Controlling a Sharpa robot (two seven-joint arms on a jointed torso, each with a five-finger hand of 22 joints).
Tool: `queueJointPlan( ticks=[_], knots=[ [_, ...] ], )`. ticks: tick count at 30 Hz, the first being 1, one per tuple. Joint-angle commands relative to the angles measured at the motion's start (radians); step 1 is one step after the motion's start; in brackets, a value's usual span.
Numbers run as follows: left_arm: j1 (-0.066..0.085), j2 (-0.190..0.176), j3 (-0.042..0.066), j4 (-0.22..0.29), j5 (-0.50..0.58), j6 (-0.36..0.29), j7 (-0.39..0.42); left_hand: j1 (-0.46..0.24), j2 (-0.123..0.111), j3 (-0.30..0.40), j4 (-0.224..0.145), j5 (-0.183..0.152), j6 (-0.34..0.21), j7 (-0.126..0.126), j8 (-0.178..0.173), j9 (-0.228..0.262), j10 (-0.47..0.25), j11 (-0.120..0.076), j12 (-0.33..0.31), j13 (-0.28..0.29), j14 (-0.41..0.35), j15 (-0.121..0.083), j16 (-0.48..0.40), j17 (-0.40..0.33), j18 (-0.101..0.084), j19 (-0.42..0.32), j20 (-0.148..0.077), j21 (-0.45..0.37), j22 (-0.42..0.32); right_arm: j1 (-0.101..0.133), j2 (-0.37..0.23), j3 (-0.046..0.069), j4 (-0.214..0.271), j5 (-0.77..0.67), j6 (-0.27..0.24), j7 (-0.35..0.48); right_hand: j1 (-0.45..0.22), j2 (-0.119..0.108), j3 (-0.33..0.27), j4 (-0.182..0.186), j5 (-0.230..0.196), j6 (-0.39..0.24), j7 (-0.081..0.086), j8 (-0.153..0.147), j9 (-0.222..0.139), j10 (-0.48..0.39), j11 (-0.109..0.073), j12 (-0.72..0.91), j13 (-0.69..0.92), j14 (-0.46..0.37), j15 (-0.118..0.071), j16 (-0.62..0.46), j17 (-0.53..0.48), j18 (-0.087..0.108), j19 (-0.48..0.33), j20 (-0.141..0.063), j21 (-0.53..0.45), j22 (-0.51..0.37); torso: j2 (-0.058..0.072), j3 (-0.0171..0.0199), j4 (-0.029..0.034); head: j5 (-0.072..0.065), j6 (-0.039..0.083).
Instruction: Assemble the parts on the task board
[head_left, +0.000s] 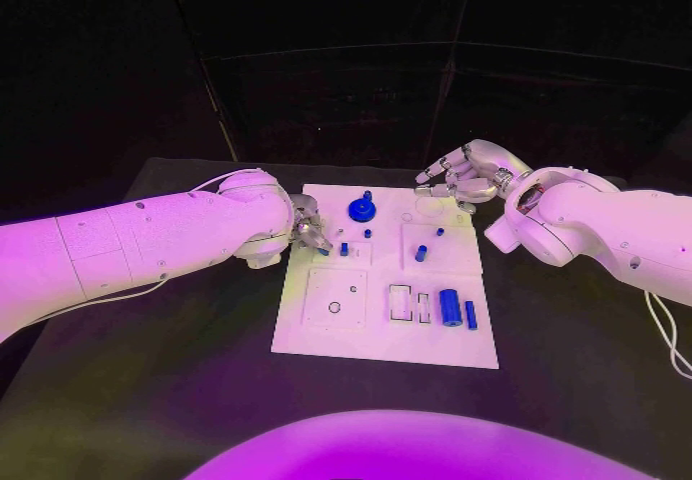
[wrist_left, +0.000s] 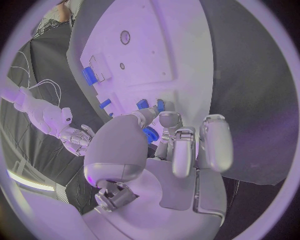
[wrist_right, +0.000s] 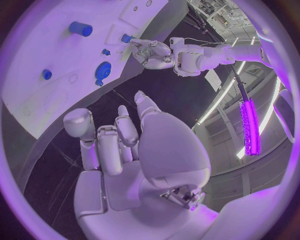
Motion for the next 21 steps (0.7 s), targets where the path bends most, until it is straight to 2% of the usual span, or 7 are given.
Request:
queueJointPlan(
  ticks=[1,7,21],
  knots=[
    [-0.004,0.0,-0.004,-0.001,-0.007,0.03,-0.019,-0.002,0.008,0.107,-0.103,0.006,0.0,-0.006,0.005,0.001,0.001,-0.002,-0.003,-0.001,0.102,-0.007,0.003,0.263,-0.008,0.021,-0.006,0.002,0.0,0.002,0.001,0.001,0.0,0.003,0.005,0.009,0.003,0.01,-0.001,0.003,0.005,-0.002,-0.002,0.007,-0.001,-0.004,-0.002,-0.004,-0.001,0.061,-0.007,-0.006,0.085,0.015,-0.006,-0.003,-0.004,-0.002,0.0,-0.0004,-0.0005,0.0,0.0],
    [-0.005,0.007,-0.004,-0.006,-0.007,0.037,-0.018,-0.002,0.008,0.108,-0.103,0.006,0.0,-0.006,0.006,0.002,0.002,-0.002,-0.003,0.0,0.102,-0.008,0.003,0.263,-0.008,0.021,-0.006,0.003,0.001,0.002,0.003,0.001,0.0,0.003,0.006,0.009,0.003,0.01,-0.001,0.003,0.005,-0.002,-0.002,0.007,-0.001,-0.004,-0.002,-0.004,-0.002,0.061,-0.007,-0.006,0.085,0.015,-0.006,-0.003,-0.005,-0.002,0.0,0.0,-0.0003,0.0,-0.001],
    [-0.004,0.037,-0.004,-0.041,-0.006,0.119,-0.038,-0.044,0.007,0.096,-0.077,0.006,0.009,-0.014,0.03,0.013,0.01,-0.007,0.008,0.01,0.102,-0.012,0.003,0.263,-0.008,0.022,-0.01,0.004,0.004,0.002,0.003,0.001,0.001,0.003,0.007,0.008,0.003,0.01,-0.001,0.003,0.005,-0.002,-0.002,0.007,-0.001,-0.004,-0.002,-0.004,-0.002,0.061,-0.007,-0.006,0.085,0.015,-0.006,-0.003,-0.005,-0.002,0.0,0.0003,-0.001,-0.002,-0.005]
  ],
)
